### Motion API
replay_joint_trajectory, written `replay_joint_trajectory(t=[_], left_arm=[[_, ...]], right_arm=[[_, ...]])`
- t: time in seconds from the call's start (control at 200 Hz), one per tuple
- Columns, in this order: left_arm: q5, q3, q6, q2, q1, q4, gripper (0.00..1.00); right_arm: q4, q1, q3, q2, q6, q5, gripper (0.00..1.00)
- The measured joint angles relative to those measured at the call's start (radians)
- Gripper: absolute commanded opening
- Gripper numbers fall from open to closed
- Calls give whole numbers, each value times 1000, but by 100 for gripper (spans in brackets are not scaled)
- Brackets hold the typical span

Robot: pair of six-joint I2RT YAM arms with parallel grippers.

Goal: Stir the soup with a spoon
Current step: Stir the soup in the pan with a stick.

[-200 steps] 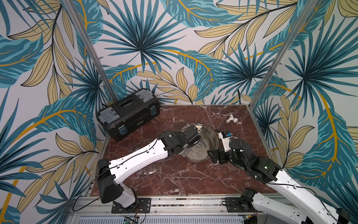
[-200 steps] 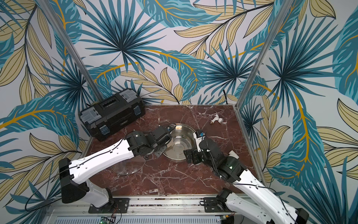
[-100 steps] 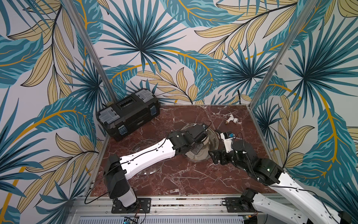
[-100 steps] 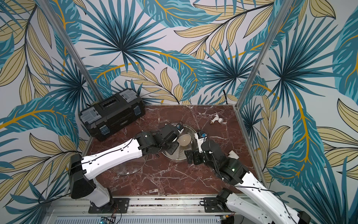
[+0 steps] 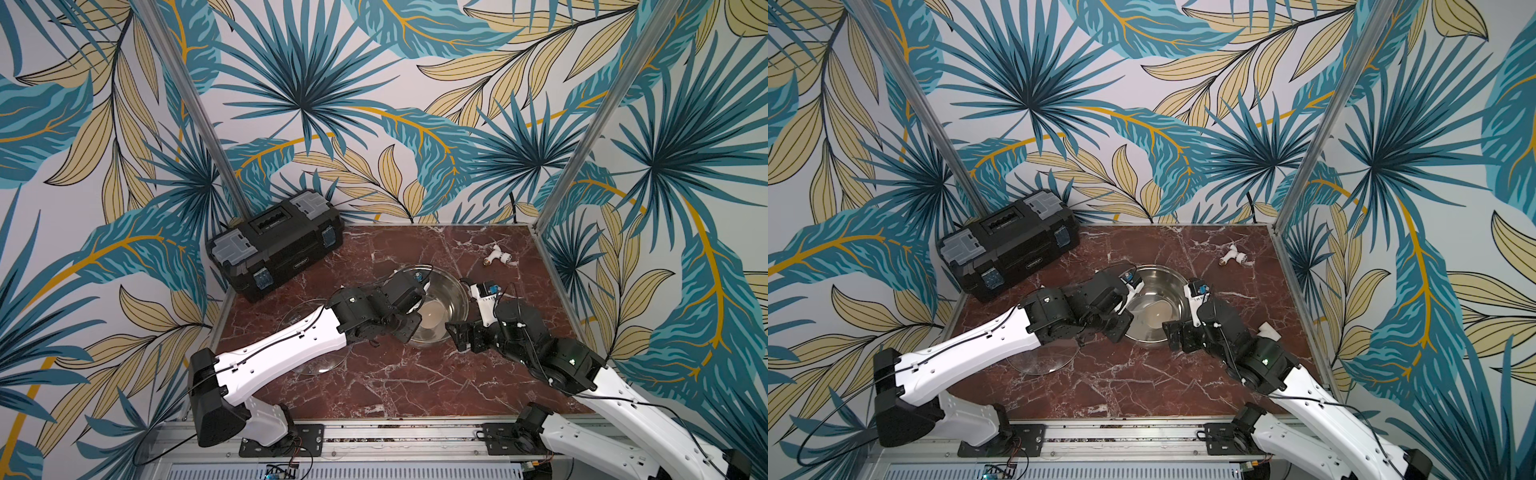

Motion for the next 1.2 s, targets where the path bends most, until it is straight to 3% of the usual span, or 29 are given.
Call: replay_joint_trajectory(t=[0.541, 1.197], left_arm=[[-169, 35, 20, 66, 59, -16, 0], [68, 58, 21, 136, 45, 130, 0]], right_arm=[[2, 0, 0, -7, 0, 1, 99], [2, 0, 0, -11, -1, 4, 100]])
